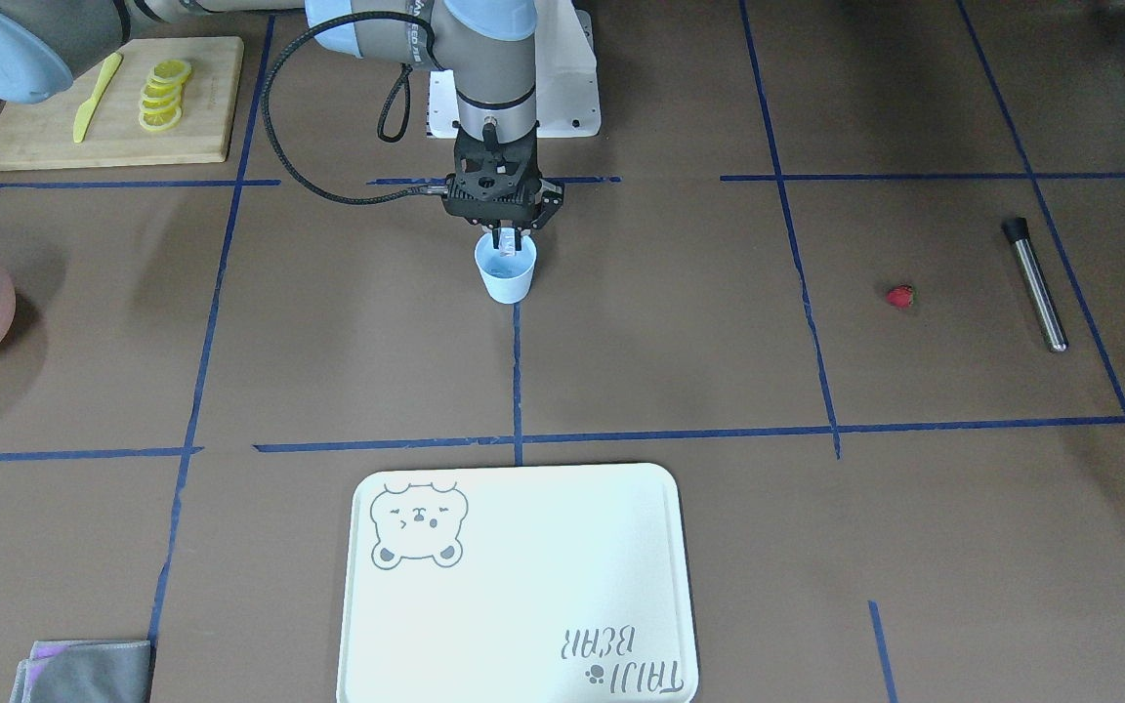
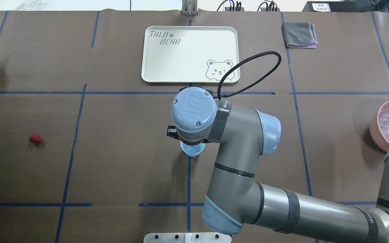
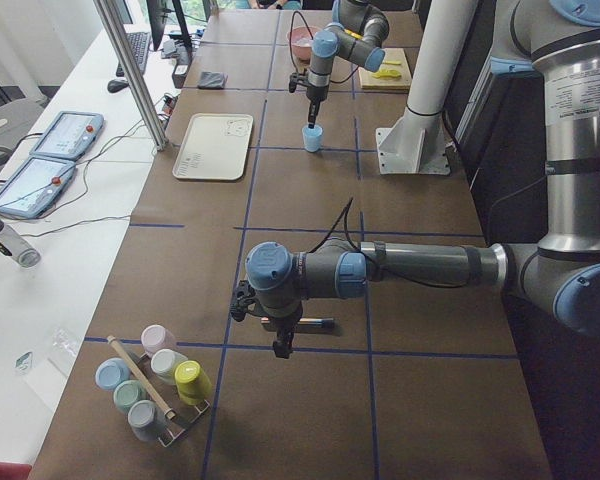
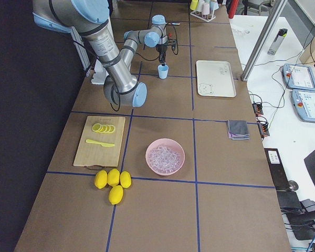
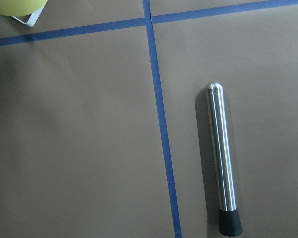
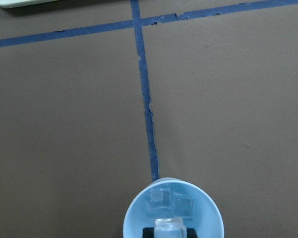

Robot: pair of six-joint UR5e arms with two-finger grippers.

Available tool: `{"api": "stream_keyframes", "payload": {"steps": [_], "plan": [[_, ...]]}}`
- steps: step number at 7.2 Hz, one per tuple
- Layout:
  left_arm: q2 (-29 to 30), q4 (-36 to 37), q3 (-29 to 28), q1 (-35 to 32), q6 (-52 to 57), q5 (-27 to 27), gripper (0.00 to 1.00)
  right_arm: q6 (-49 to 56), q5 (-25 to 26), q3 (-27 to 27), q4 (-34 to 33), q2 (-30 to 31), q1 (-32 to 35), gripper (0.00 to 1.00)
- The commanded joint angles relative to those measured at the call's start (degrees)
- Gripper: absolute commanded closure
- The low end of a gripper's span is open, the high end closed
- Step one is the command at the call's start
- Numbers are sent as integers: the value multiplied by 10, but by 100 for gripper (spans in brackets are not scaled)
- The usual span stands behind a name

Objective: Mash ice and strawberries in cup
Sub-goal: 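Open the right gripper to drop the ice cube into the cup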

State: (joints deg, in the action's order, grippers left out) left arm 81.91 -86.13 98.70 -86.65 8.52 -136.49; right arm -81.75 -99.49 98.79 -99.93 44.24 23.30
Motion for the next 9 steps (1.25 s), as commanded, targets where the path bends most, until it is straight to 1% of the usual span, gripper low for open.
{"api": "stream_keyframes", "payload": {"steps": [1, 4, 6, 7, 8, 9], "plan": [[0, 0, 0, 0, 0, 0, 0, 0, 0, 1, -1, 1, -2, 2], [0, 0, 1, 0, 0, 0, 0, 1, -2, 1, -2, 1, -2, 2], [0, 0, 1, 0, -1, 0, 0, 8, -5, 22, -3, 12, 2, 2], [0, 1, 4, 0, 0, 1, 0, 11, -10, 32, -4, 15, 19, 1], [0, 1, 10, 0, 0, 6, 0, 30, -36, 43, -4, 19, 50, 1], [1, 0, 11, 0, 0, 6, 0, 68, -76, 56, -5, 36, 90, 1]]}}
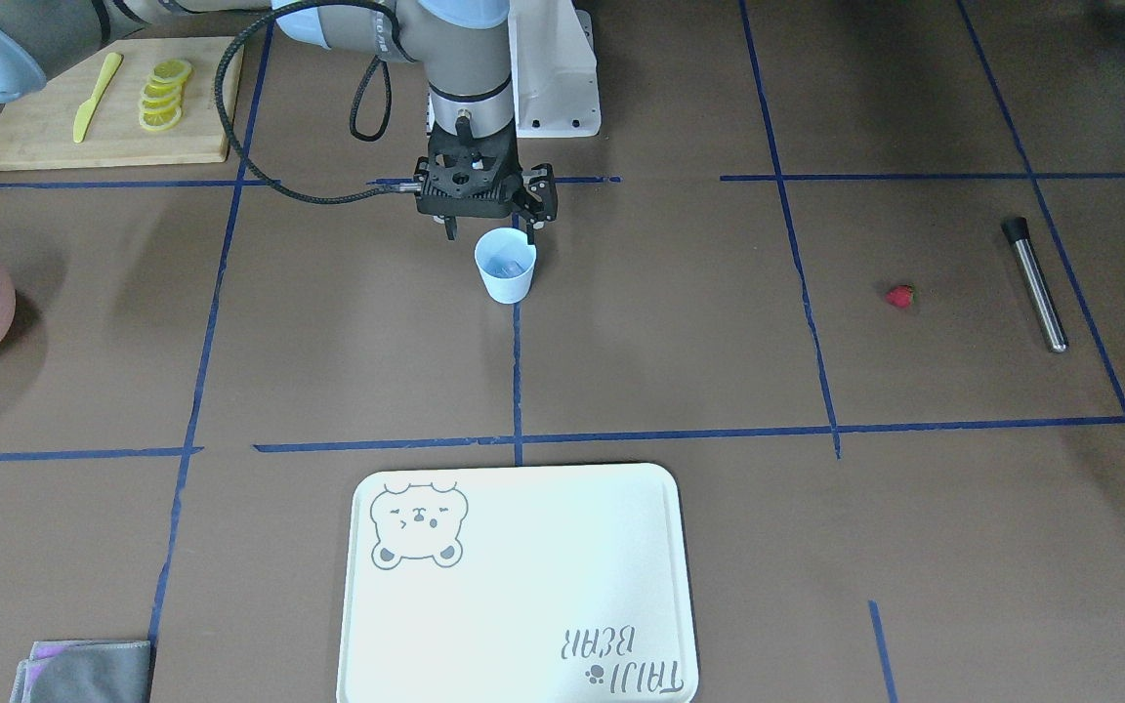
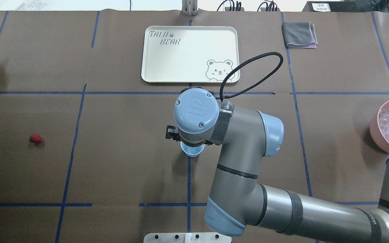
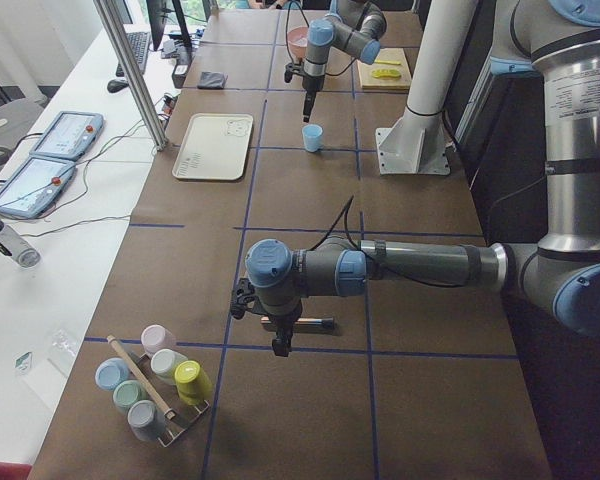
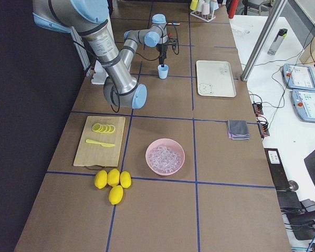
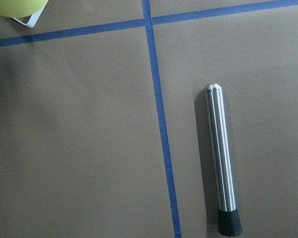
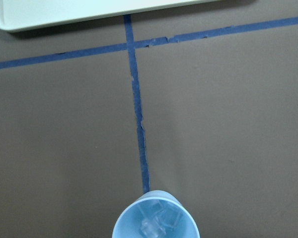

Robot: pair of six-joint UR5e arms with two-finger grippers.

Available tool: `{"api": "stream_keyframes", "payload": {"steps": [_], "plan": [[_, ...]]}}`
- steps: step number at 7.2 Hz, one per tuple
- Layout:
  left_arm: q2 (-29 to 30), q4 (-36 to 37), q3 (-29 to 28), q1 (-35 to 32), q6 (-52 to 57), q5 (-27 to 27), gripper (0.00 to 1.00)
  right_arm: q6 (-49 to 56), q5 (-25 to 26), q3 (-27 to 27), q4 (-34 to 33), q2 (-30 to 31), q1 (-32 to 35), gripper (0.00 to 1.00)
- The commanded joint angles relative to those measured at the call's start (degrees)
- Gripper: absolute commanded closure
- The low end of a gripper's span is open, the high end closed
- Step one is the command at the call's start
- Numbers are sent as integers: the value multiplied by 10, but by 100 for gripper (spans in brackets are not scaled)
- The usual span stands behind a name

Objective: Mash ice and strawberries in cup
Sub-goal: 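Move the right gripper back beside the pink bowl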

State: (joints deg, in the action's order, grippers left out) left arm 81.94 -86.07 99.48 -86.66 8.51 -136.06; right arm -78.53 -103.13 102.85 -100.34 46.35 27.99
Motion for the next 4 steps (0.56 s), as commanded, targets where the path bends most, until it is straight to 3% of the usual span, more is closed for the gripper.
{"api": "stream_keyframes", "payload": {"steps": [1, 4], "plan": [[2, 0, 2, 1, -2, 2, 0, 104, -83, 27, -1, 45, 98, 1], [37, -1, 1, 2, -5, -3, 0, 360, -191, 26, 0, 134, 263, 1]]}}
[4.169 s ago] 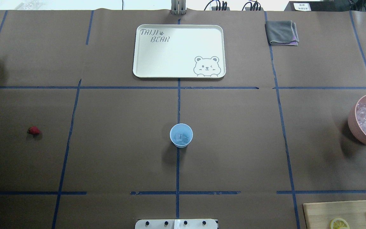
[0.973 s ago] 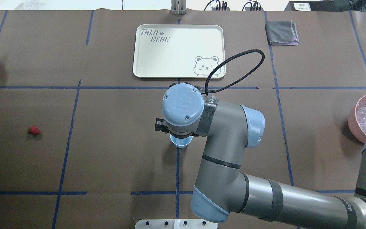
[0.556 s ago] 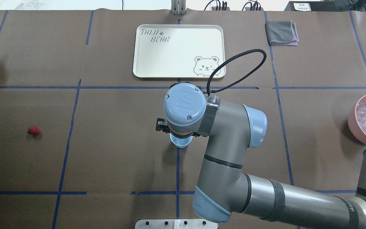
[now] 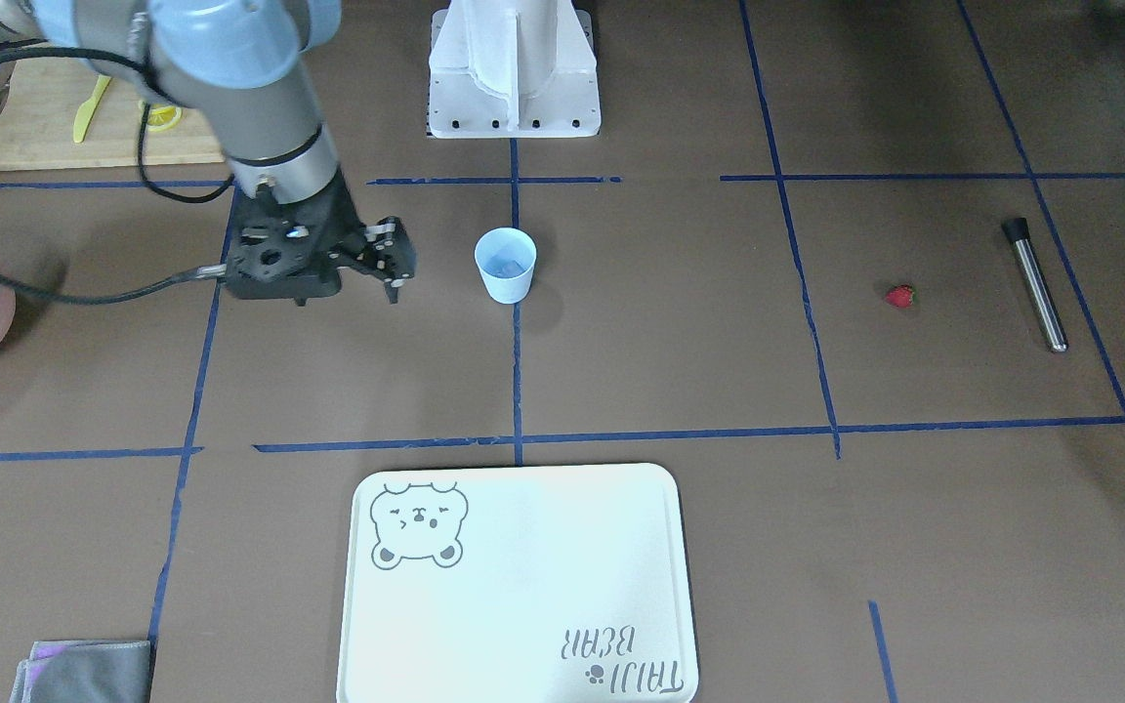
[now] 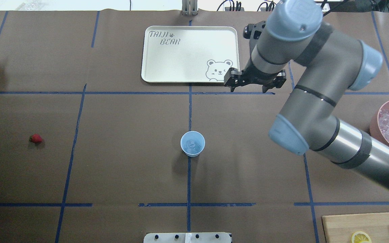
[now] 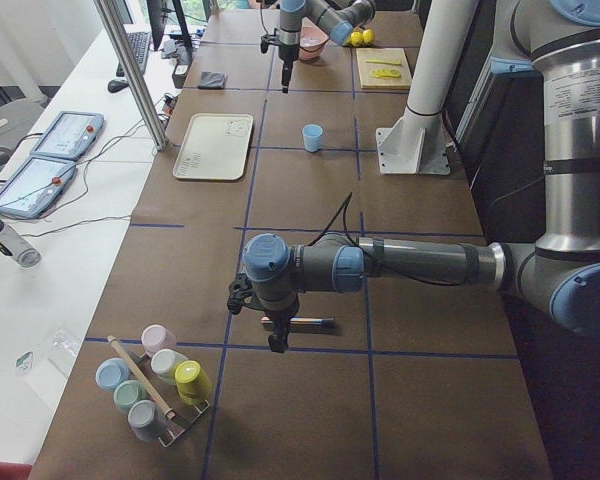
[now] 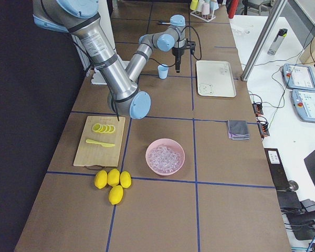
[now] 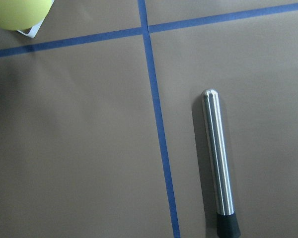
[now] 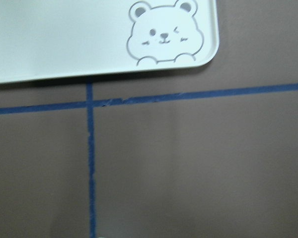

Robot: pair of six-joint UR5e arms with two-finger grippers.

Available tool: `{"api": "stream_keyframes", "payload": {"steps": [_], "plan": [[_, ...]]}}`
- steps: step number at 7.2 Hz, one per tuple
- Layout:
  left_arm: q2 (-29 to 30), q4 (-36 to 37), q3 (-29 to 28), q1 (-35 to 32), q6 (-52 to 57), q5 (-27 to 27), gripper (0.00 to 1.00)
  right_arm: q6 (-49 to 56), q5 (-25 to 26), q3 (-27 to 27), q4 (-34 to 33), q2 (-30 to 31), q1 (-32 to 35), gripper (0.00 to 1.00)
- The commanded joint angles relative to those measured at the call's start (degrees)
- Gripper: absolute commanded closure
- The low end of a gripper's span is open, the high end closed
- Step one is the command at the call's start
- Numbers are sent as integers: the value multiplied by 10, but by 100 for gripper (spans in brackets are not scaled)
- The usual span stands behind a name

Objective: Mash ice and strawberries in cup
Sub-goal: 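Move the right gripper back beside the pink bowl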

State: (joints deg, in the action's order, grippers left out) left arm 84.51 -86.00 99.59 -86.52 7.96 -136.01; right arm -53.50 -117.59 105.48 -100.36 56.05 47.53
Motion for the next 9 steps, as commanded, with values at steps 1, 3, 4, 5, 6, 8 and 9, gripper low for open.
{"api": "stream_keyframes", "payload": {"steps": [1, 3, 4, 5, 6, 8, 9], "plan": [[11, -14, 1, 0, 1, -2, 0, 200, -81, -1, 3, 76, 113, 1], [10, -76, -1, 0, 0, 0, 0, 398, -133, -4, 6, 172, 218, 1], [10, -77, -3, 0, 0, 0, 0, 488, -153, -6, 5, 219, 266, 1], [13, -77, -1, 0, -2, 0, 0, 572, -157, -12, 6, 260, 308, 1], [21, -75, -2, 0, -1, 0, 0, 638, -156, -23, 6, 299, 337, 1], [22, -79, -3, 0, 2, -5, 0, 720, -155, -49, 7, 362, 402, 1], [22, -78, 0, 0, 1, -6, 0, 717, -153, -50, 7, 402, 433, 1]]}}
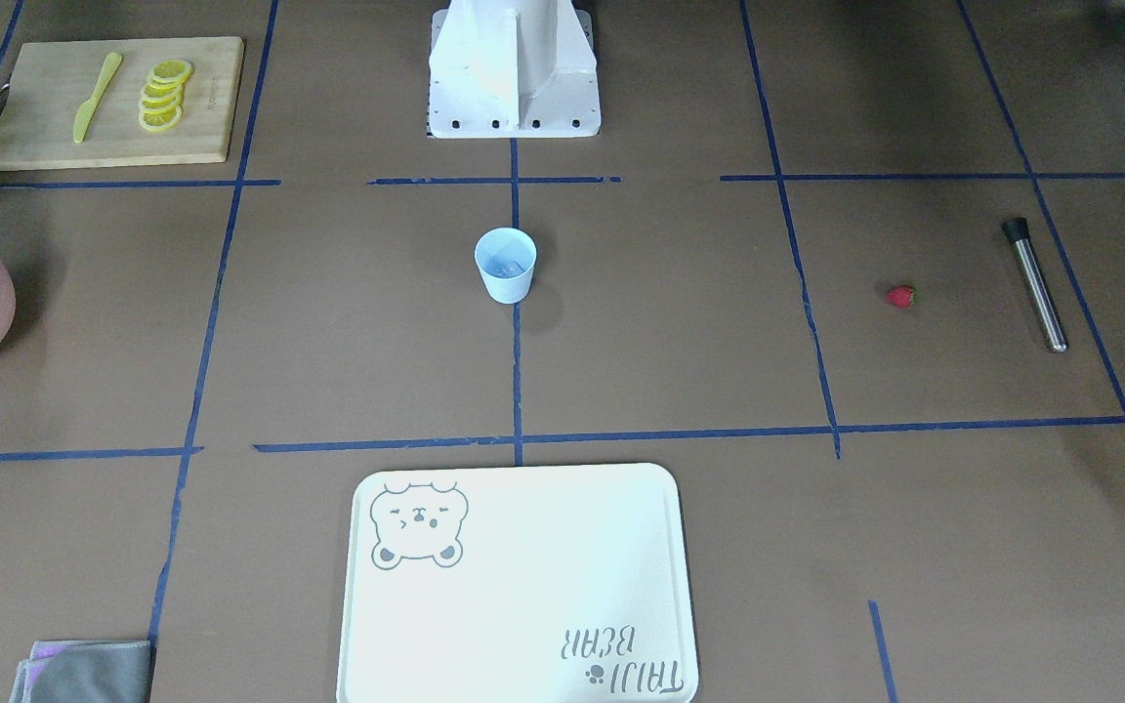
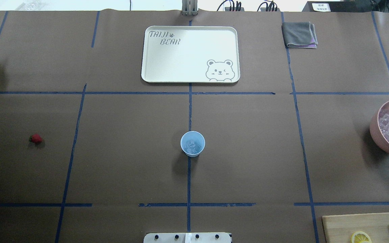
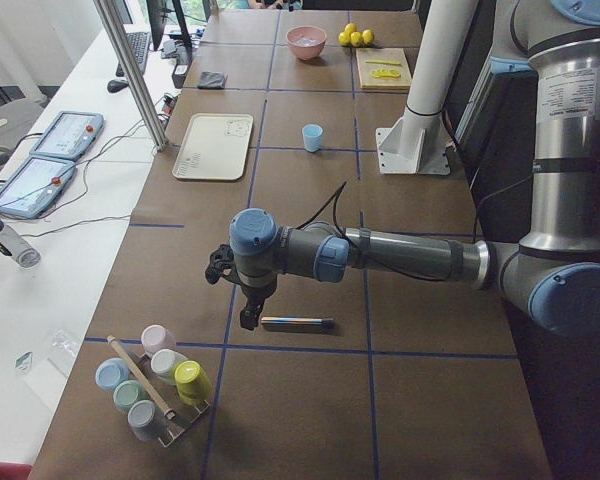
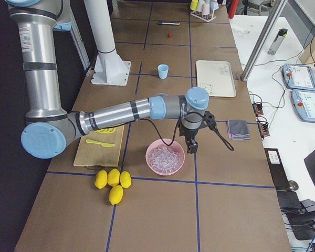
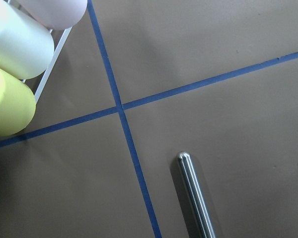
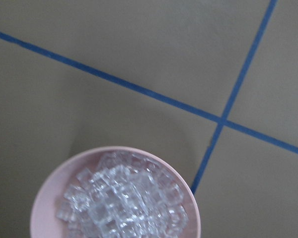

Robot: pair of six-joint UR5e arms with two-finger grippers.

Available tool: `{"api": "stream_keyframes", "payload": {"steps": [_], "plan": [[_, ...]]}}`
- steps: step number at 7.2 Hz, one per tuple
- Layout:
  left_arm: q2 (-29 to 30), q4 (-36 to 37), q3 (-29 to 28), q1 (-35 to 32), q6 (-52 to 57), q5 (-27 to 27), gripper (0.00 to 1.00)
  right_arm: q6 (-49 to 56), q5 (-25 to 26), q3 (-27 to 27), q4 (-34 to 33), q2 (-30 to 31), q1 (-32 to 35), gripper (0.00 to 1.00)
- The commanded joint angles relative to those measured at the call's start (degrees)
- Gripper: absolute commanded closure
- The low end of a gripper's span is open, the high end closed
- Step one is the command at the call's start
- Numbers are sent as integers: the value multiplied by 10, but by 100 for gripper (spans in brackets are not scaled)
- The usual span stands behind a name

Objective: Mash ice and strawberries in cup
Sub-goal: 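Move the left gripper toward the red strawberry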

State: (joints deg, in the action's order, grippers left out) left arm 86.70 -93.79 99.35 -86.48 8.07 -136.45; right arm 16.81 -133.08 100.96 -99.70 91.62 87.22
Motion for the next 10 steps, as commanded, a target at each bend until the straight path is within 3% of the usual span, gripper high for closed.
{"api": "stream_keyframes", "payload": {"steps": [1, 3, 4, 6, 9, 10], "plan": [[0, -2, 7, 0, -1, -2, 0, 12, 2, -3, 0, 63, 51, 1], [-1, 0, 38, 16, -3, -11, 0, -17, 2, 5, 1, 66, 52, 1], [-1, -3, 60, 51, -81, -9, 0, -22, 1, 10, 1, 66, 52, 1], [-18, -87, 73, 142, -257, 4, 0, -21, 1, 12, 1, 66, 52, 1], [-22, -228, 52, 278, -468, 113, 0, -21, 2, 11, 1, 67, 52, 1], [-22, -255, 35, 304, -493, 129, 0, -21, 2, 10, 1, 67, 52, 1]]}}
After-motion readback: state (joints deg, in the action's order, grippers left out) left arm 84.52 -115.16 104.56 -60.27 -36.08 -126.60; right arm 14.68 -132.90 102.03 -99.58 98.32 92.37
